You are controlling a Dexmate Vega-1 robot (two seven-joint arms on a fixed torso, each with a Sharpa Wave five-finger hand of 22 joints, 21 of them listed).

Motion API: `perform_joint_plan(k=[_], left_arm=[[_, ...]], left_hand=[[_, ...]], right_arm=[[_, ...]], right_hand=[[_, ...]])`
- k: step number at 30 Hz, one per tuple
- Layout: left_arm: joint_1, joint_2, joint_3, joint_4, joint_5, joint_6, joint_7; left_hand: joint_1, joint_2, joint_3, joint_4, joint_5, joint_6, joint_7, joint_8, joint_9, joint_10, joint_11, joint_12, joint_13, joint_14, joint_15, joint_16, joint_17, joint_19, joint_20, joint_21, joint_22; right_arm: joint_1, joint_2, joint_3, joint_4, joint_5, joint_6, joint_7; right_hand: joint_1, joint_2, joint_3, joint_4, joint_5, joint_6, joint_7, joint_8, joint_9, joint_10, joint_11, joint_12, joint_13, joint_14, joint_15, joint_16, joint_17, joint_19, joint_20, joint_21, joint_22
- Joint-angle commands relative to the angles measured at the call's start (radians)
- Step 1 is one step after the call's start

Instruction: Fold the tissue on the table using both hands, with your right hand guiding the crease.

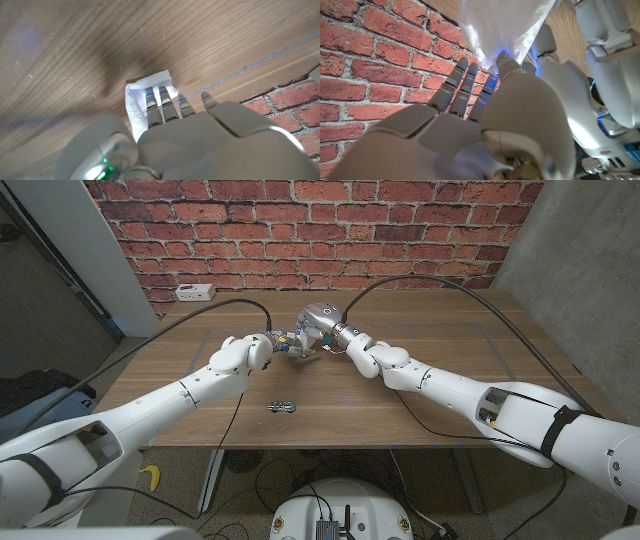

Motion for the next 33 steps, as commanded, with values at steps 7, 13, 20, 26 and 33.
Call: perform_joint_plan(k=[7, 13, 20, 26, 33], left_arm=[[0.036, 0.029, -0.028, -0.068, 0.011, 0.054, 0.026], [0.053, 0.038, -0.040, -0.093, 0.032, 0.095, 0.040], [0.064, 0.038, -0.043, -0.107, 0.058, 0.141, 0.050], [0.076, 0.045, -0.050, -0.128, 0.076, 0.170, 0.065], [0.145, 0.081, -0.084, -0.224, 0.123, 0.202, 0.158]], left_hand=[[-0.010, -0.003, -0.007, 0.001, 0.009, -0.005, -0.008, 0.000, 0.004, -0.005, 0.005, -0.009, 0.003, 0.003, -0.002, 0.004, 0.004, 0.001, 0.006, 0.008, 0.002], [-0.015, 0.000, -0.008, -0.001, 0.010, -0.028, -0.032, -0.008, 0.005, -0.015, 0.019, -0.014, 0.003, 0.006, 0.019, 0.004, 0.004, -0.019, 0.012, 0.003, 0.001], [-0.022, 0.007, -0.009, 0.000, 0.011, -0.072, -0.050, -0.018, 0.005, -0.037, 0.030, -0.023, 0.003, 0.008, 0.029, 0.003, 0.004, -0.023, 0.015, 0.004, 0.001], [-0.029, 0.011, -0.010, 0.001, 0.013, -0.095, -0.047, -0.017, 0.005, -0.053, 0.029, -0.027, 0.003, 0.011, 0.039, 0.004, 0.004, -0.017, 0.019, 0.009, 0.002], [-0.047, 0.023, -0.002, -0.005, 0.022, 0.029, -0.006, 0.022, 0.005, 0.122, 0.020, 0.030, 0.008, 0.308, -0.029, 0.057, 0.010, 0.276, 0.001, 0.118, 0.010]], right_arm=[[0.048, 0.074, -0.036, 0.160, 0.089, 0.063, -0.048], [0.055, 0.066, -0.058, 0.152, 0.078, 0.048, -0.043], [0.055, 0.052, -0.073, 0.125, 0.065, 0.025, -0.025], [0.056, 0.047, -0.080, 0.112, 0.054, 0.007, -0.016], [0.061, 0.051, -0.084, 0.112, 0.049, 0.003, -0.009]], right_hand=[[-0.003, -0.012, 0.016, 0.006, 0.008, -0.012, 0.002, 0.006, 0.001, -0.003, 0.008, -0.014, 0.005, 0.018, -0.176, -0.013, -0.003, 0.011, -0.004, 0.010, 0.003], [-0.001, -0.009, 0.023, 0.006, 0.009, -0.018, 0.009, 0.004, 0.001, -0.001, 0.003, -0.017, 0.005, 0.021, -0.180, -0.018, -0.004, 0.010, -0.006, 0.010, 0.003], [0.003, -0.013, 0.025, 0.002, 0.009, -0.018, 0.016, 0.004, 0.001, 0.002, 0.003, -0.019, 0.006, 0.024, -0.184, -0.019, -0.002, 0.010, -0.006, 0.009, 0.003], [0.009, -0.016, 0.024, -0.001, 0.009, -0.021, 0.023, 0.002, 0.001, 0.008, 0.002, -0.020, 0.006, 0.029, -0.187, -0.016, 0.003, 0.010, -0.007, 0.010, 0.003], [0.011, -0.019, 0.023, -0.002, 0.008, -0.027, 0.031, -0.001, 0.001, -0.001, 0.009, -0.027, 0.007, 0.027, -0.186, -0.019, 0.006, 0.010, -0.008, 0.009, 0.003]])
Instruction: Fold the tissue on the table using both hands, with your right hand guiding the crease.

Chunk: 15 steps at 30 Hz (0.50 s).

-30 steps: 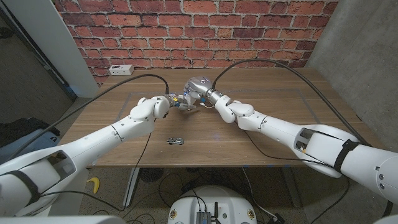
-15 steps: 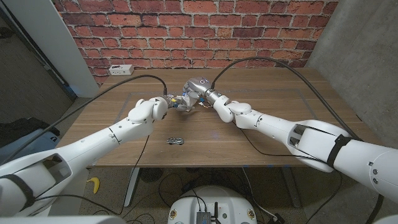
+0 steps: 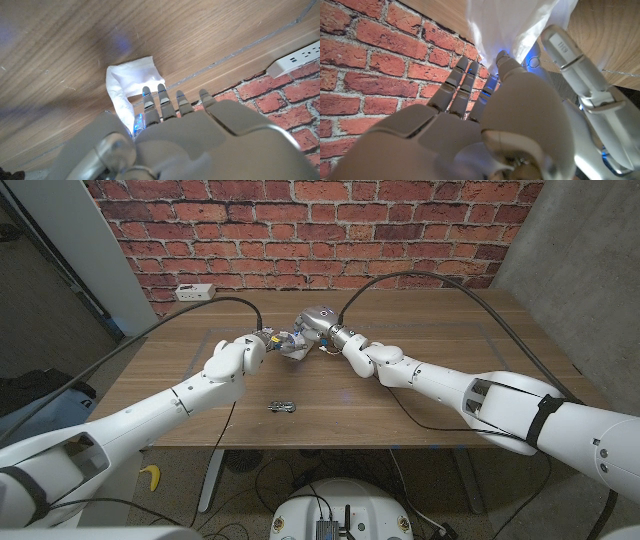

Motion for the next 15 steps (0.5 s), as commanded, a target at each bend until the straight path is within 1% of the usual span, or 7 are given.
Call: perform_joint_plan(k=[1, 2, 5, 7, 10, 14, 15], left_arm=[[0.083, 0.038, -0.036, -0.116, 0.084, 0.077, 0.116], [0.093, 0.040, -0.037, -0.128, 0.105, 0.090, 0.131], [0.131, 0.039, -0.040, -0.157, 0.175, 0.130, 0.193], [0.158, 0.037, -0.052, -0.174, 0.199, 0.141, 0.236], [0.204, 0.036, -0.088, -0.194, 0.190, 0.128, 0.313], [0.249, 0.042, -0.125, -0.212, 0.176, 0.092, 0.390], [0.261, 0.046, -0.137, -0.216, 0.164, 0.075, 0.410]], left_hand=[[-0.013, 0.004, 0.010, -0.003, 0.010, 0.147, 0.059, 0.036, 0.005, 0.160, 0.005, 0.045, 0.008, 0.257, -0.051, 0.043, 0.010, 0.229, -0.027, 0.087, 0.013], [-0.011, 0.006, 0.015, -0.005, 0.010, 0.183, 0.075, 0.039, 0.006, 0.206, 0.005, 0.056, 0.010, 0.323, -0.053, 0.054, 0.012, 0.274, -0.036, 0.105, 0.016], [-0.006, 0.015, 0.031, -0.007, 0.009, 0.261, 0.103, 0.051, 0.007, 0.283, 0.009, 0.071, 0.013, 0.421, -0.070, 0.071, 0.016, 0.355, -0.055, 0.140, 0.021], [0.005, 0.023, 0.050, -0.010, 0.007, 0.318, 0.106, 0.063, 0.009, 0.340, -0.002, 0.084, 0.016, 0.482, -0.079, 0.083, 0.019, 0.394, -0.065, 0.159, 0.025], [0.020, 0.034, 0.081, -0.012, 0.001, 0.385, 0.116, 0.076, 0.012, 0.409, 0.001, 0.102, 0.025, 0.576, -0.093, 0.111, 0.030, 0.459, -0.078, 0.195, 0.033], [0.054, 0.043, 0.162, -0.014, -0.014, 0.514, 0.128, 0.119, 0.018, 0.562, -0.004, 0.154, 0.059, 0.735, -0.109, 0.176, 0.065, 0.543, -0.085, 0.265, 0.061], [0.068, 0.045, 0.199, -0.016, -0.019, 0.556, 0.147, 0.136, 0.020, 0.618, -0.011, 0.175, 0.078, 0.800, -0.120, 0.214, 0.087, 0.576, -0.091, 0.296, 0.075]], right_arm=[[0.011, 0.002, -0.015, -0.003, -0.012, -0.014, 0.015], [0.013, 0.004, -0.017, 0.000, -0.014, -0.014, 0.015], [0.020, 0.013, -0.023, 0.011, -0.017, -0.010, 0.018], [0.025, 0.019, -0.028, 0.018, -0.019, -0.009, 0.019], [0.030, 0.026, -0.033, 0.027, -0.019, -0.007, 0.023], [0.035, 0.030, -0.041, 0.026, -0.022, -0.012, 0.034], [0.035, 0.031, -0.042, 0.024, -0.022, -0.013, 0.039]], right_hand=[[0.007, -0.008, 0.003, -0.005, 0.008, -0.003, 0.009, -0.002, 0.003, -0.005, 0.008, -0.007, 0.002, 0.004, -0.180, -0.002, 0.003, 0.005, -0.002, 0.009, 0.003], [0.006, -0.008, 0.002, -0.004, 0.007, -0.008, 0.013, -0.005, 0.003, -0.009, 0.014, -0.010, 0.002, 0.000, -0.179, -0.004, 0.004, 0.003, -0.003, 0.009, 0.003], [0.005, -0.008, -0.001, -0.002, 0.006, -0.012, 0.016, -0.007, 0.003, -0.016, 0.014, -0.015, 0.002, -0.003, -0.180, -0.004, 0.006, 0.000, -0.003, 0.008, 0.003], [0.004, -0.007, -0.004, -0.001, 0.005, -0.017, 0.024, -0.010, 0.004, -0.019, 0.019, -0.017, 0.002, -0.007, -0.179, -0.004, 0.009, -0.002, -0.004, 0.007, 0.003], [0.005, -0.005, -0.008, 0.000, 0.002, -0.021, 0.034, -0.013, 0.005, -0.020, 0.032, -0.020, 0.003, -0.012, -0.179, -0.003, 0.015, -0.004, -0.004, 0.007, 0.004], [0.001, -0.002, -0.015, 0.005, -0.002, -0.026, 0.040, -0.017, 0.006, -0.030, 0.039, -0.026, 0.003, -0.022, -0.174, -0.001, 0.022, -0.006, -0.004, 0.006, 0.004], [0.001, 0.000, -0.017, 0.005, -0.003, -0.030, 0.044, -0.020, 0.006, -0.031, 0.042, -0.027, 0.003, -0.024, -0.175, -0.001, 0.024, -0.007, -0.004, 0.006, 0.004]])
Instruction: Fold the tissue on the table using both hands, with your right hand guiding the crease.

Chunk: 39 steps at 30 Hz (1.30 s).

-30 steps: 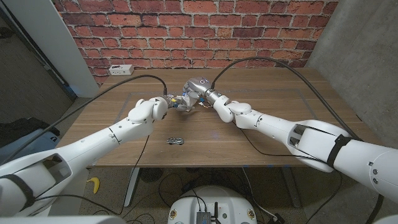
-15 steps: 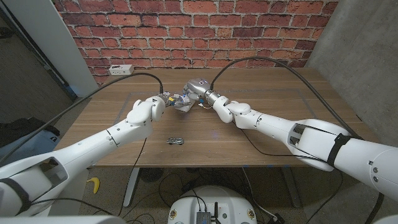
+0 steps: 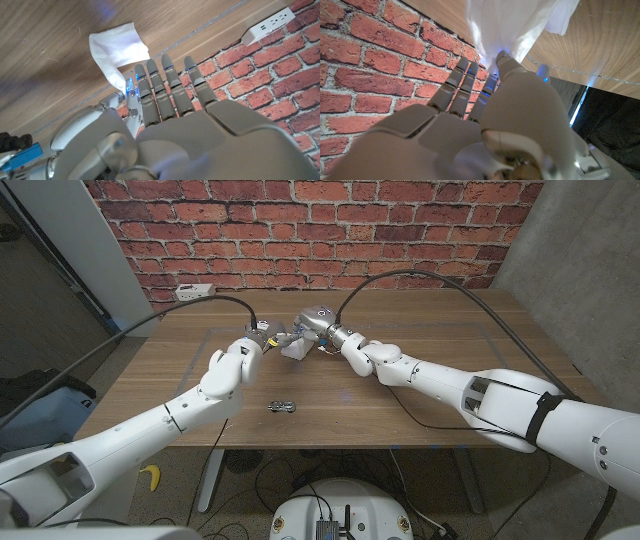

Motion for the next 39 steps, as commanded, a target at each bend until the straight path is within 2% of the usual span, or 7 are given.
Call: perform_joint_plan(k=[1, 3, 11, 24, 29, 33, 39], left_arm=[[0.141, 0.018, -0.095, -0.081, 0.019, -0.037, 0.241], [0.168, 0.026, -0.124, -0.088, -0.014, -0.077, 0.287], [0.271, 0.065, -0.242, -0.114, -0.177, -0.267, 0.446], [0.345, 0.070, -0.329, -0.110, -0.278, -0.420, 0.559], [0.351, 0.061, -0.343, -0.101, -0.305, -0.435, 0.551], [0.345, 0.056, -0.342, -0.094, -0.312, -0.429, 0.532], [0.329, 0.052, -0.334, -0.089, -0.316, -0.412, 0.494]], left_hand=[[0.049, 0.007, 0.101, -0.005, -0.015, 0.143, 0.034, 0.057, 0.010, 0.167, -0.010, 0.061, 0.052, 0.175, -0.030, 0.094, 0.056, 0.102, -0.015, 0.089, 0.039], [0.057, 0.006, 0.122, -0.007, -0.018, 0.160, 0.036, 0.068, 0.016, 0.196, -0.026, 0.073, 0.066, 0.195, -0.031, 0.109, 0.069, 0.113, -0.017, 0.105, 0.048], [0.076, 0.006, 0.165, -0.012, -0.022, 0.108, 0.040, 0.050, 0.017, 0.159, -0.012, 0.060, 0.091, 0.183, -0.037, 0.117, 0.089, 0.096, -0.011, 0.118, 0.062], [0.063, -0.013, 0.191, -0.005, -0.033, 0.043, 0.079, 0.023, 0.014, 0.106, 0.029, 0.039, 0.119, 0.151, -0.029, 0.117, 0.113, 0.055, 0.010, 0.120, 0.063], [0.058, -0.018, 0.194, -0.004, -0.035, 0.049, 0.095, 0.023, 0.014, 0.101, 0.039, 0.037, 0.124, 0.145, -0.016, 0.118, 0.117, 0.050, 0.013, 0.122, 0.063], [0.056, -0.021, 0.198, -0.005, -0.036, 0.050, 0.091, 0.022, 0.014, 0.101, 0.031, 0.037, 0.129, 0.136, -0.013, 0.116, 0.120, 0.041, 0.015, 0.121, 0.062], [0.053, -0.034, 0.201, -0.010, -0.037, 0.082, 0.078, 0.034, 0.015, 0.116, 0.018, 0.043, 0.138, 0.137, -0.013, 0.119, 0.124, 0.038, 0.009, 0.125, 0.061]], right_arm=[[0.017, 0.018, -0.023, 0.012, -0.008, -0.005, 0.026], [0.018, 0.018, -0.025, 0.005, -0.009, -0.011, 0.042], [0.026, 0.035, -0.037, 0.009, -0.001, -0.012, 0.096], [0.016, 0.024, -0.026, -0.035, 0.030, -0.006, 0.161], [0.002, 0.005, -0.008, -0.070, 0.048, -0.010, 0.190], [-0.013, -0.003, 0.023, -0.084, 0.091, -0.002, 0.217], [-0.034, -0.007, 0.063, -0.078, 0.138, 0.025, 0.193]], right_hand=[[0.000, 0.001, -0.009, 0.004, -0.004, -0.002, 0.017, -0.006, 0.003, -0.010, 0.016, -0.007, 0.004, -0.009, -0.175, 0.004, 0.011, -0.005, 0.000, 0.006, 0.005], [0.000, 0.001, -0.011, 0.005, -0.006, -0.008, 0.017, -0.010, 0.004, -0.010, 0.020, -0.008, 0.004, -0.013, -0.175, 0.005, 0.013, -0.006, 0.001, 0.006, 0.005], [-0.009, 0.012, -0.024, 0.014, -0.015, -0.042, 0.011, -0.033, 0.005, -0.051, 0.032, -0.023, 0.005, -0.033, -0.168, 0.006, 0.025, -0.014, 0.005, 0.005, 0.006], [-0.089, -0.015, -0.065, 0.045, -0.022, -0.262, -0.032, -0.149, -0.002, -0.205, 0.063, -0.049, 0.003, -0.054, -0.144, -0.014, 0.018, -0.018, 0.030, 0.007, 0.006], [-0.191, -0.050, -0.109, 0.080, -0.001, -0.458, -0.058, -0.176, -0.006, -0.279, 0.076, -0.047, 0.001, -0.068, -0.126, -0.037, 0.008, -0.018, 0.047, 0.004, 0.004], [-0.275, -0.056, -0.142, 0.122, 0.009, -0.501, -0.056, -0.166, -0.007, -0.305, 0.086, -0.044, 0.001, -0.076, -0.117, -0.039, 0.012, -0.028, 0.054, -0.002, 0.004], [-0.352, 0.022, -0.138, 0.182, 0.023, -0.473, -0.044, -0.142, -0.006, -0.303, 0.094, -0.033, 0.001, -0.079, -0.110, -0.038, 0.021, -0.036, 0.051, -0.006, 0.005]])
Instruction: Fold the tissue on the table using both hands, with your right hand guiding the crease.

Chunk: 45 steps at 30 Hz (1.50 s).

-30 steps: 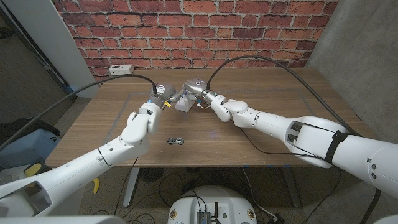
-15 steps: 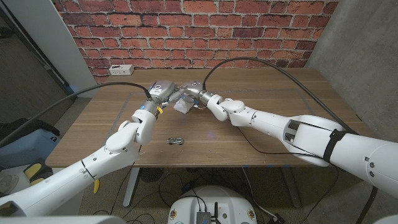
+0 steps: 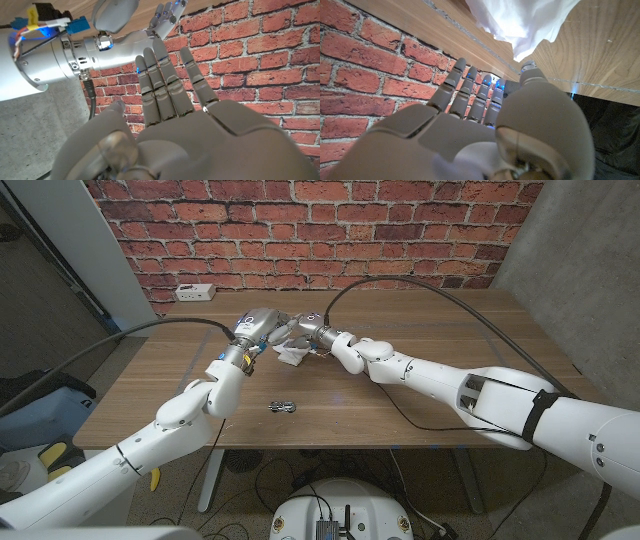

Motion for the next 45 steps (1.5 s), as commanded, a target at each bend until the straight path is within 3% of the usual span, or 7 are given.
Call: perform_joint_plan(k=[1, 13, 17, 22, 29, 34, 45], left_arm=[[-0.006, -0.007, -0.012, 0.013, -0.040, -0.011, -0.039], [-0.044, -0.013, 0.015, 0.024, -0.043, 0.031, -0.103], [-0.045, -0.014, 0.015, 0.028, -0.048, 0.023, -0.091], [-0.042, -0.015, 0.009, 0.032, -0.061, 0.012, -0.076], [-0.036, -0.015, -0.004, 0.042, -0.095, -0.020, -0.059], [-0.032, -0.017, -0.010, 0.044, -0.106, -0.030, -0.047], [-0.020, -0.015, -0.018, 0.039, -0.119, -0.029, -0.037]], left_hand=[[0.002, -0.021, 0.009, -0.005, -0.002, 0.028, -0.008, 0.010, 0.003, 0.012, -0.018, 0.000, 0.009, -0.002, -0.003, 0.002, 0.005, -0.006, -0.006, 0.009, 0.001], [-0.014, -0.036, 0.033, -0.028, -0.002, -0.089, -0.041, -0.062, -0.006, -0.122, -0.008, -0.076, 0.006, -0.182, 0.014, -0.123, -0.059, -0.120, 0.017, -0.018, -0.024], [-0.016, -0.034, 0.036, -0.028, -0.002, -0.093, -0.036, -0.066, -0.007, -0.119, -0.002, -0.079, 0.001, -0.182, 0.020, -0.129, -0.068, -0.129, 0.021, -0.021, -0.027], [-0.018, -0.037, 0.039, -0.031, -0.002, -0.078, -0.019, -0.064, -0.008, -0.111, 0.014, -0.082, -0.006, -0.180, 0.033, -0.136, -0.081, -0.129, 0.019, -0.021, -0.032], [-0.018, -0.040, 0.044, -0.037, -0.002, -0.078, 0.009, -0.070, -0.009, -0.101, 0.028, -0.086, -0.015, -0.172, 0.045, -0.143, -0.095, -0.128, 0.020, -0.021, -0.038], [-0.017, -0.042, 0.046, -0.040, -0.002, -0.067, 0.015, -0.068, -0.010, -0.094, 0.036, -0.088, -0.020, -0.173, 0.051, -0.149, -0.103, -0.128, 0.017, -0.020, -0.041], [-0.017, -0.047, 0.050, -0.047, -0.002, -0.063, -0.005, -0.072, -0.011, -0.085, 0.028, -0.092, -0.029, -0.173, 0.052, -0.158, -0.115, -0.132, 0.013, -0.022, -0.048]], right_arm=[[-0.039, -0.019, 0.067, -0.024, 0.080, 0.035, 0.005], [-0.093, -0.058, 0.105, -0.102, 0.092, 0.016, -0.019], [-0.088, -0.061, 0.096, -0.106, 0.086, 0.021, 0.017], [-0.071, -0.053, 0.094, -0.076, 0.120, 0.070, 0.098], [-0.052, -0.039, 0.079, -0.032, 0.140, 0.120, 0.176], [-0.040, -0.027, 0.069, -0.006, 0.148, 0.144, 0.219], [-0.024, -0.009, 0.043, 0.025, 0.144, 0.171, 0.283]], right_hand=[[-0.032, 0.038, 0.011, 0.028, 0.009, 0.044, 0.015, 0.022, 0.001, 0.005, 0.007, 0.011, 0.003, 0.002, -0.114, -0.001, 0.005, -0.004, -0.001, -0.001, 0.003], [0.096, 0.043, 0.106, -0.074, 0.008, 0.294, 0.039, 0.086, 0.001, 0.131, -0.024, 0.049, 0.003, 0.091, -0.145, 0.043, 0.020, 0.022, -0.015, 0.008, 0.003], [0.148, 0.066, 0.151, -0.099, 0.001, 0.279, 0.020, 0.065, 0.001, 0.109, -0.062, 0.034, 0.004, 0.052, -0.163, 0.039, 0.039, 0.014, -0.031, 0.007, 0.005], [0.012, 0.041, 0.141, 0.010, -0.032, 0.190, 0.030, 0.012, 0.002, 0.063, -0.023, 0.012, 0.003, 0.001, -0.131, 0.009, 0.036, -0.004, -0.010, 0.004, 0.006], [-0.128, 0.009, 0.086, 0.081, -0.030, 0.134, 0.042, 0.000, -0.001, 0.028, -0.001, 0.004, -0.001, -0.034, -0.101, -0.015, 0.028, -0.033, 0.021, -0.010, 0.003], [-0.191, 0.013, 0.068, 0.113, -0.024, 0.104, 0.041, -0.004, -0.003, 0.009, 0.013, 0.002, -0.004, -0.056, -0.092, -0.029, 0.022, -0.056, 0.027, -0.021, 0.001], [-0.232, 0.003, 0.057, 0.125, -0.019, 0.082, 0.038, 0.000, -0.005, 0.011, 0.009, 0.006, -0.008, -0.072, -0.082, -0.044, 0.009, -0.077, 0.035, -0.031, 0.000]])
